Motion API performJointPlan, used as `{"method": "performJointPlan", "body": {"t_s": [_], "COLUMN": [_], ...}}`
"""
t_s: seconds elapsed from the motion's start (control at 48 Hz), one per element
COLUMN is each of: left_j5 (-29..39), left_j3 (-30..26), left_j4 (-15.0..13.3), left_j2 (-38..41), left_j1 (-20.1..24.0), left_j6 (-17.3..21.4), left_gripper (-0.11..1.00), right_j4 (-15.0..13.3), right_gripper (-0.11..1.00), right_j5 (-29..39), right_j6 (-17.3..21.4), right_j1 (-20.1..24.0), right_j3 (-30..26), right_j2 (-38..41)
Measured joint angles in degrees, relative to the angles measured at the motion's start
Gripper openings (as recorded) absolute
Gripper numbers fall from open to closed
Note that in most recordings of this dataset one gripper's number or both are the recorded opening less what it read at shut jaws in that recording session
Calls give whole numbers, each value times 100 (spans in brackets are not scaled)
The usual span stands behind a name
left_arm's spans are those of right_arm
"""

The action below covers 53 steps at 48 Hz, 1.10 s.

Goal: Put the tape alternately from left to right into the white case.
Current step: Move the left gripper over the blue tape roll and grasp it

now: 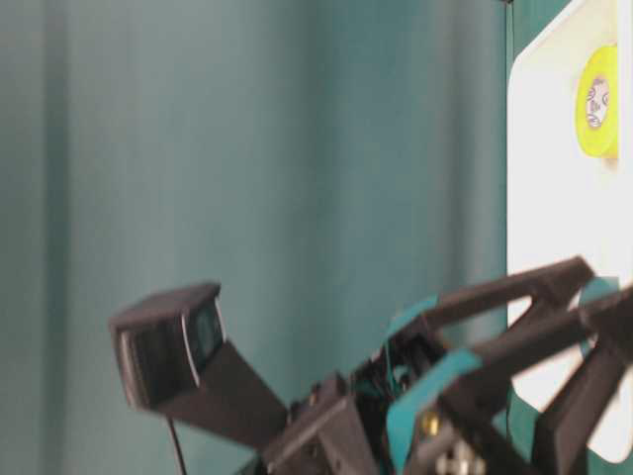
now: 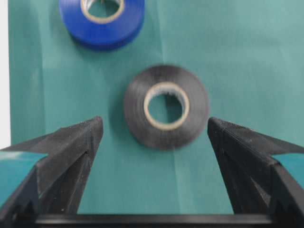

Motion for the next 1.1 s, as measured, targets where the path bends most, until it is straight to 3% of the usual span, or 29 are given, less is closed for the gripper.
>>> {"method": "performJointPlan", "body": {"t_s": [0.271,0.479,0.729,1.0,1.104], "left_j5": [53,413,738,993,1090], "left_j3": [-703,-1380,-1828,-2057,-2118], "left_j4": [9,0,9,9,0], "left_j2": [659,1107,1362,1626,1758], "left_j1": [0,0,35,308,483], "left_j6": [-26,-457,-1494,-3639,-4157], "left_gripper": [60,60,60,59,59], "right_j4": [0,0,0,0,-9], "right_gripper": [80,80,80,80,80], "right_j5": [0,0,0,0,-18], "right_j6": [0,0,0,0,0], "right_j1": [9,0,0,9,0], "right_j3": [0,0,18,18,18], "right_j2": [0,0,0,0,0]}}
